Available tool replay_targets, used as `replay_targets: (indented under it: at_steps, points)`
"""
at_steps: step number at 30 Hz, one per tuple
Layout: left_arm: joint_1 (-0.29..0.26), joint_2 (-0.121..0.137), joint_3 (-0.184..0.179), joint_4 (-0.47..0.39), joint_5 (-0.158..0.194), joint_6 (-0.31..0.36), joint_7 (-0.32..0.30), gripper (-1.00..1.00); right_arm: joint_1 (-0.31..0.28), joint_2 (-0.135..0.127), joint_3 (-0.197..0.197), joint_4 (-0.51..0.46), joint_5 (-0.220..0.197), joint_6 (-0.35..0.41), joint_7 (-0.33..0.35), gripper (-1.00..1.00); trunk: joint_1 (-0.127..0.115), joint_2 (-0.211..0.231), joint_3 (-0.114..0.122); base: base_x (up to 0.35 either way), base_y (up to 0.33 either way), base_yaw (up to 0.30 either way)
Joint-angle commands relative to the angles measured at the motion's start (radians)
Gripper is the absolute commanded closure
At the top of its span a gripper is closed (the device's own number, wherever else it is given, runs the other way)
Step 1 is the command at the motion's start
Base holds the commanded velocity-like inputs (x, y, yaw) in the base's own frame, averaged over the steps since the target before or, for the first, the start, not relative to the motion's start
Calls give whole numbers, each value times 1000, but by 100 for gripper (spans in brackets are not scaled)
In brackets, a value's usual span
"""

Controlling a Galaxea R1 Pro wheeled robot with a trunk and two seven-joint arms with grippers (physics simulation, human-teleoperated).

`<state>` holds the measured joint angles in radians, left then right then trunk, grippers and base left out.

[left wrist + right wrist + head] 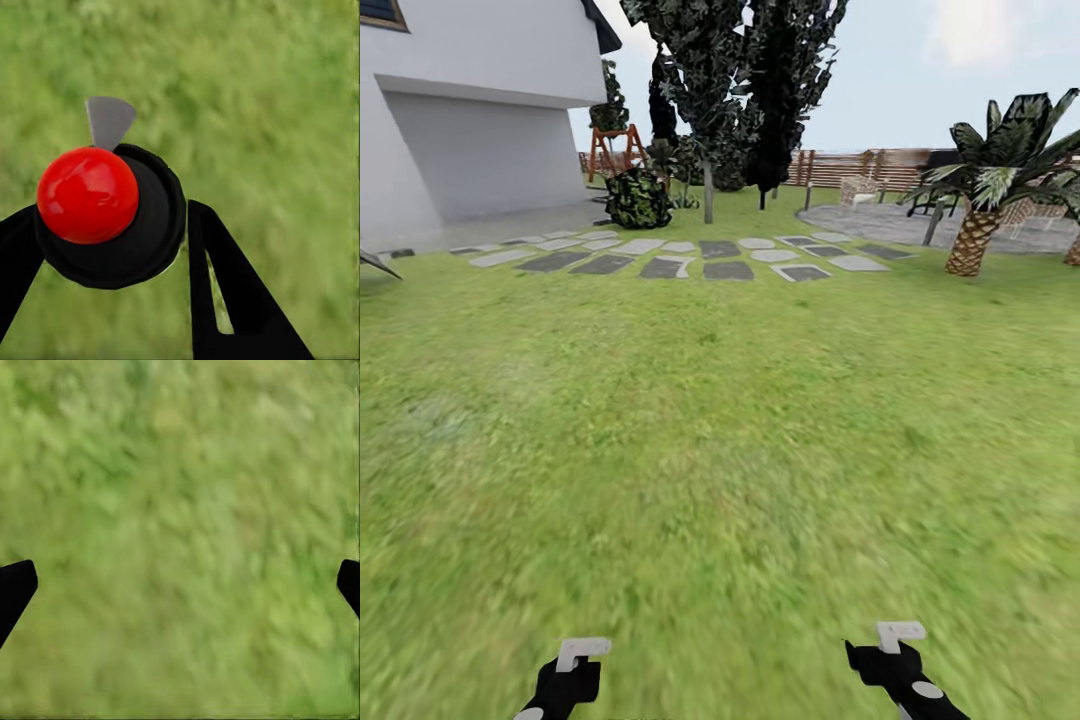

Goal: In the garden, pick up the pesticide atomizer on the floor and spray pesticide onto both trees until each tree trunk is fully covered.

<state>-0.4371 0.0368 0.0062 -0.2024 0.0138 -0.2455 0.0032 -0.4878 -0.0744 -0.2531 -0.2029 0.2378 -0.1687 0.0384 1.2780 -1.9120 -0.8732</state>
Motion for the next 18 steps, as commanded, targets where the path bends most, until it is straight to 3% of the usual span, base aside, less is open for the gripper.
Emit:
replay_targets:
  at_steps: [1, 18]
  points:
    - [0, 0, 0, 0, 0, 0, 0, 100, 0, 0, 0, 0, 0, 0, 0, -100, 0, 0, 0, -142, -270, -267]
    - [0, 0, 0, 0, 0, 0, 1, 100, 0, 0, 0, -1, 0, 0, -1, -100, 0, 0, 0, -142, -270, -267]
